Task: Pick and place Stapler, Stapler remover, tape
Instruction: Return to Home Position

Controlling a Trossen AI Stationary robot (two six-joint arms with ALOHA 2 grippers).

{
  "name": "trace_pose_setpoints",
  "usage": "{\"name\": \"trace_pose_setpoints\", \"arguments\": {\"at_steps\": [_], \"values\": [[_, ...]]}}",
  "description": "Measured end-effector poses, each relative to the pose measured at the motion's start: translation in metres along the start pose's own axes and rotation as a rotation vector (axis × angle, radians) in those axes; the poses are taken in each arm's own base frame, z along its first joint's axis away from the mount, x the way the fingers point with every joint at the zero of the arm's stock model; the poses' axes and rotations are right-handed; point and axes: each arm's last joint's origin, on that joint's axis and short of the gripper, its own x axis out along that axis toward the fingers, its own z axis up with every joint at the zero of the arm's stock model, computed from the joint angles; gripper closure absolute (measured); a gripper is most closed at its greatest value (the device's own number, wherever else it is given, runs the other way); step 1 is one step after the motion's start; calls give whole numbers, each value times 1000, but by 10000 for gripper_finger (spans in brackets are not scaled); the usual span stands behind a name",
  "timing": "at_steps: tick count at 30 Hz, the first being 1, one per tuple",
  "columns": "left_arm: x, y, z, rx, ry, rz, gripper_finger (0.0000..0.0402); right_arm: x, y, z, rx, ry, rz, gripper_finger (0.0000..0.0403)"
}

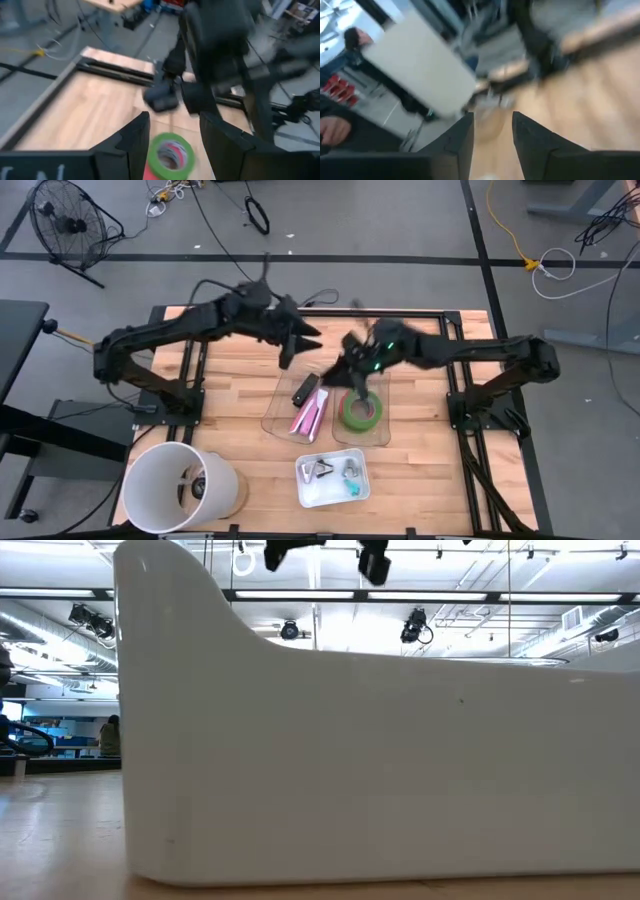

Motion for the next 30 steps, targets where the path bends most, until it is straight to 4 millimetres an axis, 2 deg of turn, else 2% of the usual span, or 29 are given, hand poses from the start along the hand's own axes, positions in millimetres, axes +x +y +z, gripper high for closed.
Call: {"name": "trace_pose_setpoints", "arguments": {"at_steps": [6, 10, 14, 20, 30], "values": [[-20, 4, 9, 10, -60, 63, 225, -52, 1, 39, -231, -251, -76, 278], [-20, 4, 10, 5, -71, 62, 225, -79, 6, 51, -395, -359, -190, 281], [-20, 5, 10, 27, -70, 67, 225, -98, 11, 57, -431, -443, -295, 281], [-19, 6, 10, 21, -68, 68, 225, -103, 11, 60, -414, -512, -417, 281], [-20, 7, 10, 19, -67, 67, 225, -99, 7, 59, -404, -504, -442, 281]]}}
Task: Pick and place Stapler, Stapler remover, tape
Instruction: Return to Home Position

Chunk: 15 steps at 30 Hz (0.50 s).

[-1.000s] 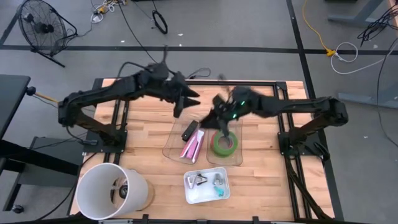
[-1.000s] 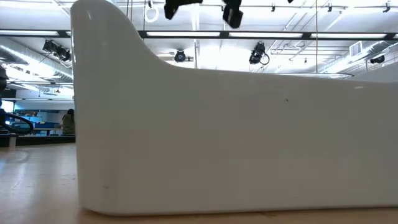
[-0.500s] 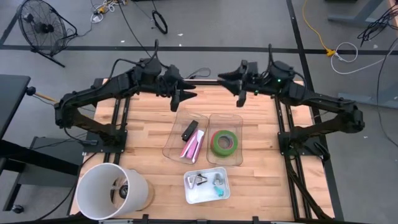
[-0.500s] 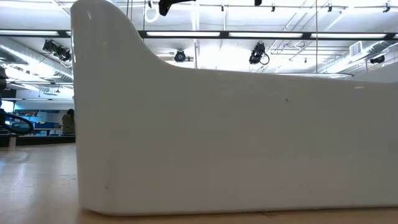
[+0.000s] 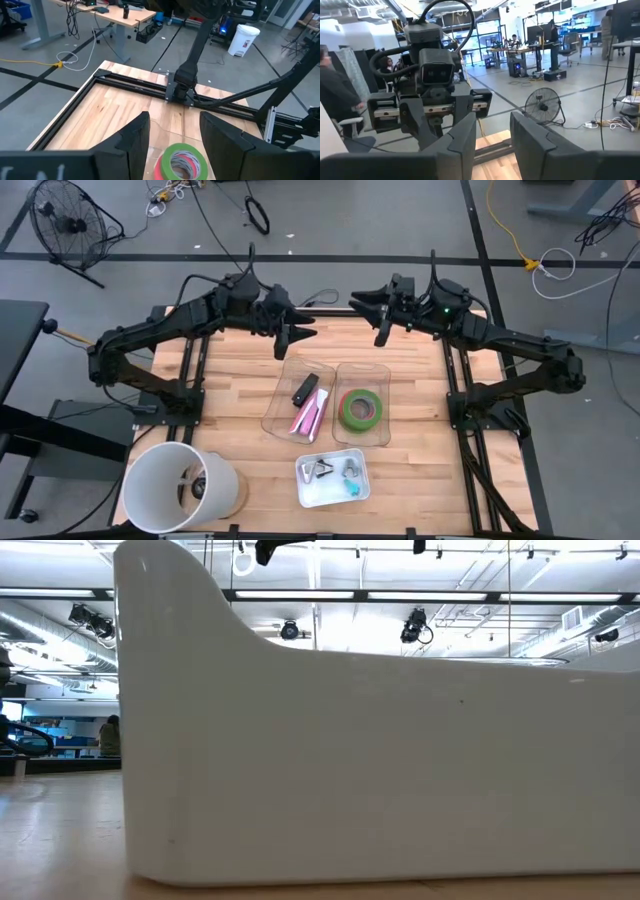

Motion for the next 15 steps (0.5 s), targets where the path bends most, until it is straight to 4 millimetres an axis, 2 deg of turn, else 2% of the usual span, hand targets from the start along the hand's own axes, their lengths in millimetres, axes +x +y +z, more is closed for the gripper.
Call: {"name": "trace_pose_setpoints", "arguments": {"at_steps": [8, 12, 15], "values": [[-2, 0, 1, 1, -10, 1, 225, 0, -1, 0, 1, 0, -29, 281], [-15, -5, 7, 11, -45, -10, 225, -7, 0, 5, 1, -15, -27, 281], [-32, -10, 13, 21, -89, -15, 225, -21, 2, 14, 1, -30, -24, 281]]}}
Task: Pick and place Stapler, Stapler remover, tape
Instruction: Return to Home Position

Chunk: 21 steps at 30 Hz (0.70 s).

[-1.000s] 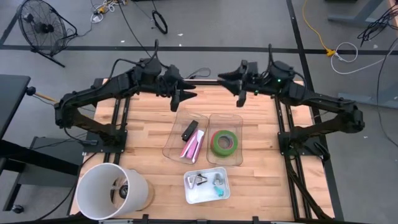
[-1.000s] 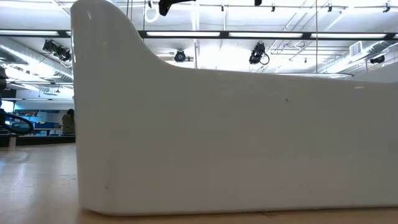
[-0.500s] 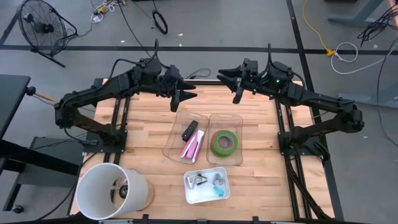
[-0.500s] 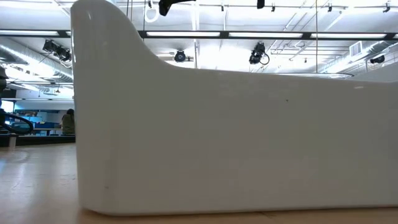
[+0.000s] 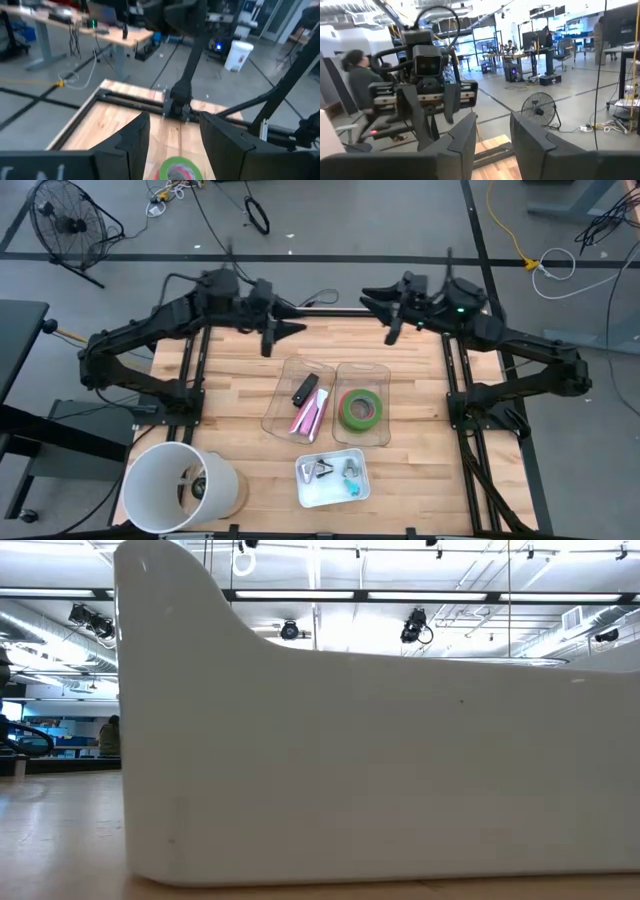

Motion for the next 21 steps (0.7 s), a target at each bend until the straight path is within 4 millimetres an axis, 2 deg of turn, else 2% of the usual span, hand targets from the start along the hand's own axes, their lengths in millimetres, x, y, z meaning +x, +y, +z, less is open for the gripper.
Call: {"name": "trace_pose_setpoints", "arguments": {"at_steps": [4, 8, 14, 21], "values": [[-26, -11, 11, 19, -71, -23, 225, -24, 3, 10, 0, -69, 16, 281], [-46, -28, 16, 36, -117, -74, 225, -46, 6, 1, 4, -162, 50, 281], [-66, -51, 19, 54, -154, -174, 225, -80, 4, -30, 7, -179, 84, 281], [-76, -61, 20, 60, -170, -226, 225, -105, -4, -83, 7, -98, 71, 281]]}}
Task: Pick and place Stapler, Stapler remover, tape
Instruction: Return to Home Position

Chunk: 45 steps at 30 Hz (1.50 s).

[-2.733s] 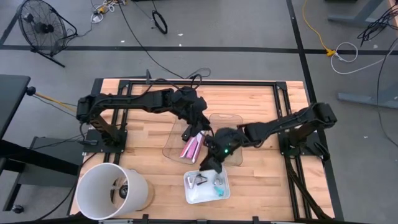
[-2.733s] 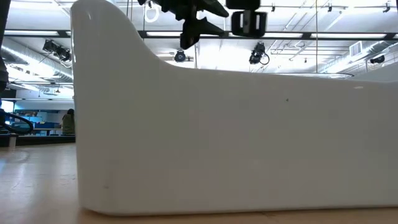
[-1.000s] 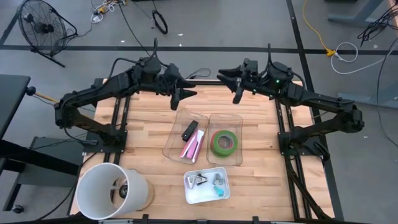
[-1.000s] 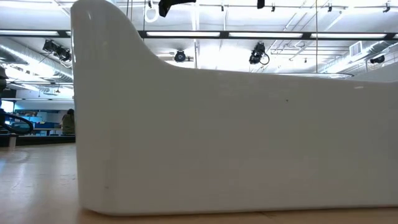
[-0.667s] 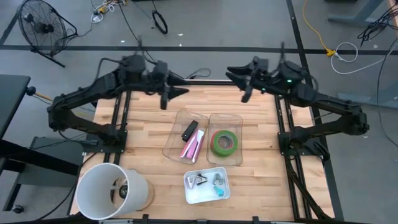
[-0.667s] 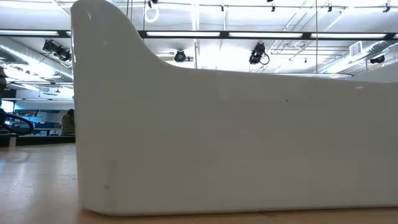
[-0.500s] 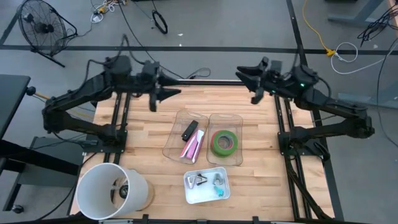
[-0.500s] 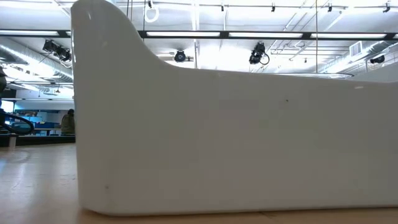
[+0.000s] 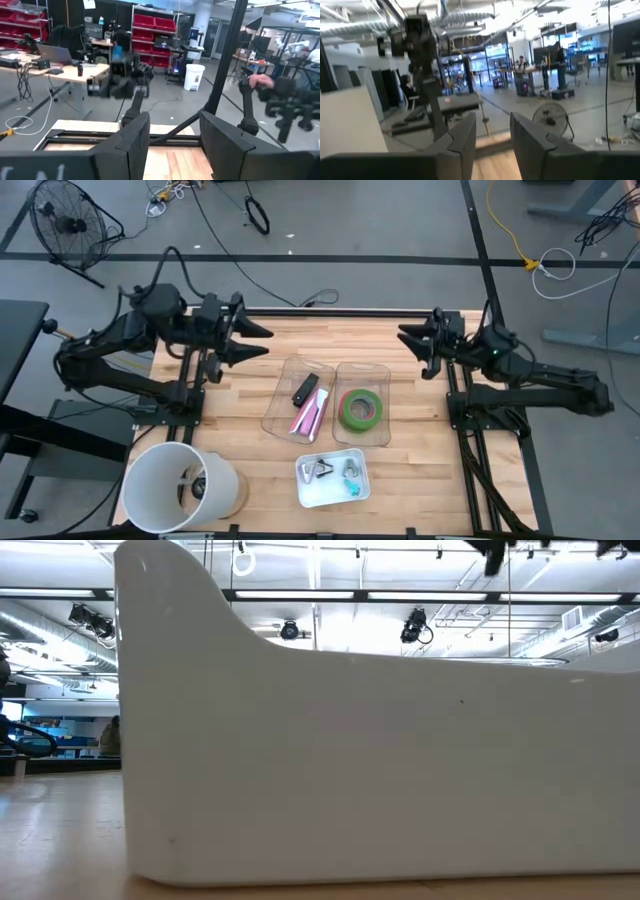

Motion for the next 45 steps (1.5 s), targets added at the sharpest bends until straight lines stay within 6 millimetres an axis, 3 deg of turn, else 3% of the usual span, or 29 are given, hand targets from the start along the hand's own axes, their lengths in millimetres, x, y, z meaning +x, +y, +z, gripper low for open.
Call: {"name": "trace_pose_setpoints", "arguments": {"at_steps": [16, 21, 23, 31, 36, 45], "values": [[-7, -2, 3, 4, -16, -2, 225, -56, -19, -131, 4, 244, -37, 281], [-7, -2, 3, 4, -17, -1, 225, -75, -24, -164, 3, 343, -54, 281], [-7, -2, 3, 4, -17, -1, 225, -81, -25, -170, 4, 421, -65, 281], [-7, -2, 3, 4, -17, -1, 225, -89, -20, -147, -4, 156, -79, 281], [-6, -2, 3, 4, -16, -1, 225, -89, -9, -138, 22, 64, 39, 281], [-6, -2, 3, 3, -16, 2, 225, -92, 8, -139, 54, 92, 242, 281]]}}
